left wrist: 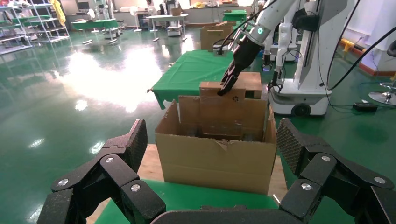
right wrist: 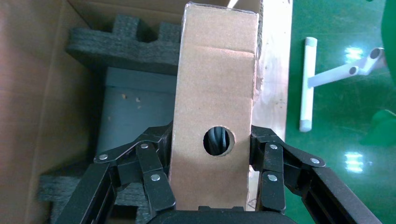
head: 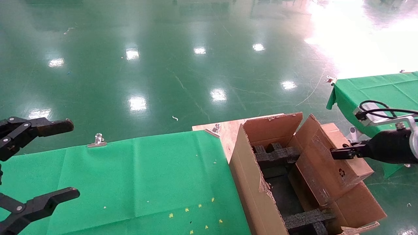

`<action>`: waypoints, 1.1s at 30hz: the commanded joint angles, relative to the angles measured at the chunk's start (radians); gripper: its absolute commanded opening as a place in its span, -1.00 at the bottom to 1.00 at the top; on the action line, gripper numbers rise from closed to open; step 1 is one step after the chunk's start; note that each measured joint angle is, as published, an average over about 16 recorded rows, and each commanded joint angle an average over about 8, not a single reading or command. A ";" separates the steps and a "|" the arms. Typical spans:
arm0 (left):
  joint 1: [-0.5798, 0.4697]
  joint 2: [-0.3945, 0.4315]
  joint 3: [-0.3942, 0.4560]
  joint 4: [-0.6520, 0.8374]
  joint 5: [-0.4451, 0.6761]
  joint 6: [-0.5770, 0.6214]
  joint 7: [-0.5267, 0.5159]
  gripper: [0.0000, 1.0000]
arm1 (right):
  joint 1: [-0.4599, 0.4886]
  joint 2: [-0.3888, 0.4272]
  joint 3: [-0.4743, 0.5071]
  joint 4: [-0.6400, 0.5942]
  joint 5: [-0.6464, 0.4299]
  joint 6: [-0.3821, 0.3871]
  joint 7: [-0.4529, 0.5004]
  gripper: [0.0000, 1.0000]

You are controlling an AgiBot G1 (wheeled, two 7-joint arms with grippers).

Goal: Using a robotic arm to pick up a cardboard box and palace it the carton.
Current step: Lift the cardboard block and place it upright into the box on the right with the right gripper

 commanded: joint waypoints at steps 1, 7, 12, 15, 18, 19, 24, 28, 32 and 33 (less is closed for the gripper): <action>0.000 0.000 0.000 0.000 0.000 0.000 0.000 1.00 | -0.003 0.001 -0.010 0.026 -0.037 0.023 0.050 -1.00; 0.000 0.000 0.000 0.000 0.000 0.000 0.000 1.00 | -0.010 0.002 -0.031 0.072 -0.127 0.059 0.166 -1.00; 0.000 0.000 0.000 0.000 0.000 0.000 0.000 1.00 | -0.019 0.001 -0.045 0.101 -0.177 0.072 0.235 -1.00; 0.000 0.000 0.000 0.000 0.000 0.000 0.000 1.00 | -0.027 -0.001 -0.052 0.113 -0.198 0.079 0.262 -1.00; 0.000 0.000 0.000 0.000 0.000 0.000 0.000 1.00 | -0.038 -0.008 -0.059 0.116 -0.216 0.089 0.285 -1.00; 0.000 0.000 0.000 0.000 0.000 0.000 0.000 1.00 | -0.043 -0.011 -0.062 0.116 -0.222 0.093 0.293 -1.00; 0.000 0.000 0.000 0.000 0.000 0.000 0.000 1.00 | -0.069 -0.036 -0.076 0.110 -0.251 0.115 0.339 -1.00; 0.000 0.000 0.000 0.000 0.000 0.000 0.000 1.00 | -0.091 -0.060 -0.086 0.107 -0.276 0.134 0.378 -1.00; 0.000 0.000 0.000 0.000 0.000 0.000 0.000 1.00 | -0.114 -0.081 -0.095 0.105 -0.302 0.152 0.415 -1.00; 0.000 0.000 0.000 0.000 0.000 0.000 0.000 1.00 | -0.120 -0.087 -0.098 0.104 -0.308 0.157 0.424 -1.00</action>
